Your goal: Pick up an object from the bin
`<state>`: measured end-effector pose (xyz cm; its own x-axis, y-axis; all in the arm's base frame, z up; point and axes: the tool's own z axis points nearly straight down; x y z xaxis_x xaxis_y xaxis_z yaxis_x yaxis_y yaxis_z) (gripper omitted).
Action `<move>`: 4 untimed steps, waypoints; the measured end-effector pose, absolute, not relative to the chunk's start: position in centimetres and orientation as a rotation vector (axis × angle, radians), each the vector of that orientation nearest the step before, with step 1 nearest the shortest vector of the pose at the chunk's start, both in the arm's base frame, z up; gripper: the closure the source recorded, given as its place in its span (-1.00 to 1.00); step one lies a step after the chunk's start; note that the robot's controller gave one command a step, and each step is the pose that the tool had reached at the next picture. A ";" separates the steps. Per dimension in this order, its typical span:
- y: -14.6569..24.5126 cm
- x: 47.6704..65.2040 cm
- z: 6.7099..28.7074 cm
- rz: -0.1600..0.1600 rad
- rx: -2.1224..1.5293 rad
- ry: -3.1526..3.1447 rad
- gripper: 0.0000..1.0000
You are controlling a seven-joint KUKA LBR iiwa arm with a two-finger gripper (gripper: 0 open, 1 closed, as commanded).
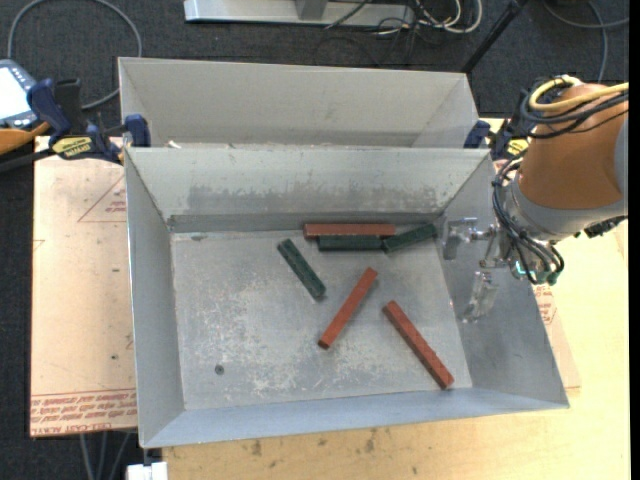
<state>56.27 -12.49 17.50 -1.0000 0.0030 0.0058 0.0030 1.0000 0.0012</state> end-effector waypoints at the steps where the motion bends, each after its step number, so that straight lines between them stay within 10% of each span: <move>1: -13.7 58.4 6.9 -0.002 -0.611 -3.080 -1.00; 2: -9.1 57.9 14.5 -0.002 -0.119 -3.147 -1.00; 3: -4.7 58.9 6.9 -0.005 -0.349 -3.119 -1.00; 4: 3.5 62.2 7.5 -0.005 0.226 -3.134 -1.00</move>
Offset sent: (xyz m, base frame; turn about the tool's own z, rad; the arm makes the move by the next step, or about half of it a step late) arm 0.0218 -0.0130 -0.1050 0.3904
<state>62.21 3.50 7.47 -0.9897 -0.1432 -0.0007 -0.1432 0.9897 0.0031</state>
